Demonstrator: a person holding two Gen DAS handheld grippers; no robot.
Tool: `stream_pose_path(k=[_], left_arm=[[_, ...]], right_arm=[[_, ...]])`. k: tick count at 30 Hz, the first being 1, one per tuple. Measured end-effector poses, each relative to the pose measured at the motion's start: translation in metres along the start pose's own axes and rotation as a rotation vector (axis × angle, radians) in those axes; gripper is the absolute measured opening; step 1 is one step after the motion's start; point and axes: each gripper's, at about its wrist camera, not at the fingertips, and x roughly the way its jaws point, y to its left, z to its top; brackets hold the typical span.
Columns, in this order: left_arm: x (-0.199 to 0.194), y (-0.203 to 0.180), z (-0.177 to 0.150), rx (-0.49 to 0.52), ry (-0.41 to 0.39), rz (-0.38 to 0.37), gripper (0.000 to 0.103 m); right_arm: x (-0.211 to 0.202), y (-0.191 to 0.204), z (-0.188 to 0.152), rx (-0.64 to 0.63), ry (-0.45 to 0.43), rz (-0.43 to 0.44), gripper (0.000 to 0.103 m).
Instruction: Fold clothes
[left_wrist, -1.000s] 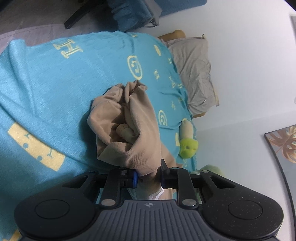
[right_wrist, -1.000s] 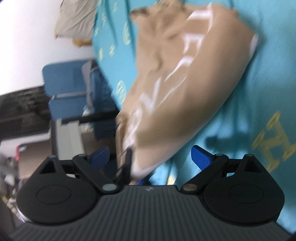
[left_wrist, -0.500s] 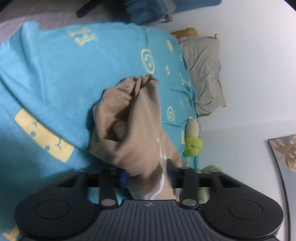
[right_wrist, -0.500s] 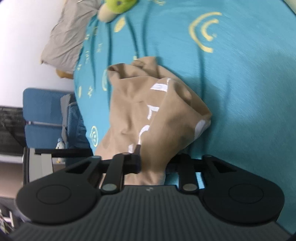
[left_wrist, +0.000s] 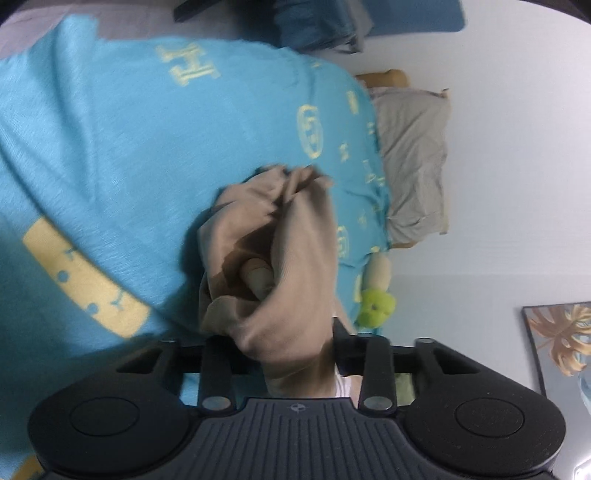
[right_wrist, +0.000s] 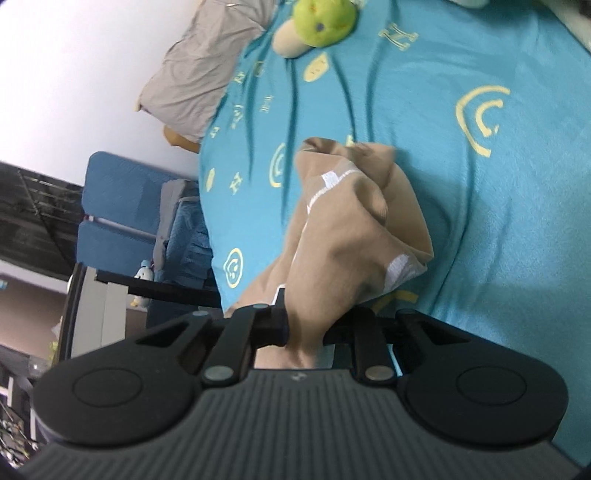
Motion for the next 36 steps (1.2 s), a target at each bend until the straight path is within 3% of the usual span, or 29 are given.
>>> stream_pose_path(k=[7, 13, 18, 22, 27, 32, 36], left_arm=[[-0.037, -0.061, -0.028, 0.152, 0.022, -0.041, 0.028], [-0.083, -0.108, -0.079, 0.142, 0.055, -0.088, 0.026], [-0.079, -0.173, -0.124, 0.214, 0.086, -0.118, 0.026], [-0.038, -0.239, -0.17, 0.284, 0.146, -0.15, 0.026], [0.046, -0.329, -0.242, 0.328, 0.273, -0.209, 0.026], [0.145, -0.415, -0.321, 0.406, 0.401, -0.299, 0.026], [0.219, -0.46, -0.379, 0.497, 0.472, -0.329, 0.027]], right_arm=[[-0.072, 0.005, -0.001, 0.003, -0.056, 0.051, 0.017], [-0.142, 0.008, -0.002, 0.01, -0.108, 0.099, 0.017], [-0.203, 0.011, 0.032, -0.006, -0.159, 0.128, 0.017], [-0.248, 0.011, 0.09, -0.015, -0.239, 0.138, 0.017], [-0.31, 0.012, 0.192, -0.037, -0.372, 0.107, 0.017], [-0.377, 0.019, 0.288, -0.115, -0.544, 0.024, 0.017], [-0.412, 0.012, 0.333, -0.195, -0.653, -0.073, 0.017]])
